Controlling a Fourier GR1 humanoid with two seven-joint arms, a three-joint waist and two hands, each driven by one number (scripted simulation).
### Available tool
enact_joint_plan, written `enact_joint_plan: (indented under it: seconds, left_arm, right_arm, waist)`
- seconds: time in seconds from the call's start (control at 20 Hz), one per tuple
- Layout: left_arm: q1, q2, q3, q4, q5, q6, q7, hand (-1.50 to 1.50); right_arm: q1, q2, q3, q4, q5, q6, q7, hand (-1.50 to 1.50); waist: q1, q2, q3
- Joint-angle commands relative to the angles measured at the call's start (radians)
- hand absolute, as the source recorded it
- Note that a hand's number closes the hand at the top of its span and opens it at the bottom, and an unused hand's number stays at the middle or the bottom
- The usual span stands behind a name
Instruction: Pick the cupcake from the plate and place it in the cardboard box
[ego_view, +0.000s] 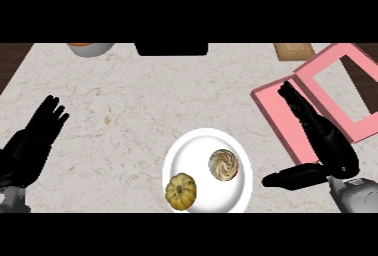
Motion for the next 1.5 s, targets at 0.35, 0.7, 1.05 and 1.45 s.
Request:
enact_joint_plan:
  seconds: [0.35, 0.7, 1.05, 1.45]
  left_arm:
    - [-0.030, 0.011, 0.012, 0.023, 0.009, -0.035, 0.018, 0.00]
    - [0.004, -0.040, -0.011, 0.029, -0.025, -0.037, -0.034, 0.00]
    - [0.008, -0.057, 0.024, 0.013, -0.025, -0.053, -0.002, 0.00]
    - [0.060, -0.051, 0.097, 0.007, -0.048, -0.134, -0.024, 0.00]
  right_arm:
    - [-0.151, -0.277, 0.217, -0.185, 0.419, 0.125, 0.510, -1.50]
    - [-0.285, -0.170, 0.348, -0.270, 0.447, 0.340, 0.940, -1.50]
    - [-0.268, -0.021, 0.356, -0.276, 0.407, 0.474, 1.149, -1.50]
    - [-0.230, 0.006, 0.271, -0.208, 0.475, 0.610, 1.084, -1.50]
  waist:
    - [0.010, -0.002, -0.006]
    - [0.023, 0.002, -0.003]
    - [0.012, 0.002, -0.001]
    - [0.012, 0.003, 0.000]
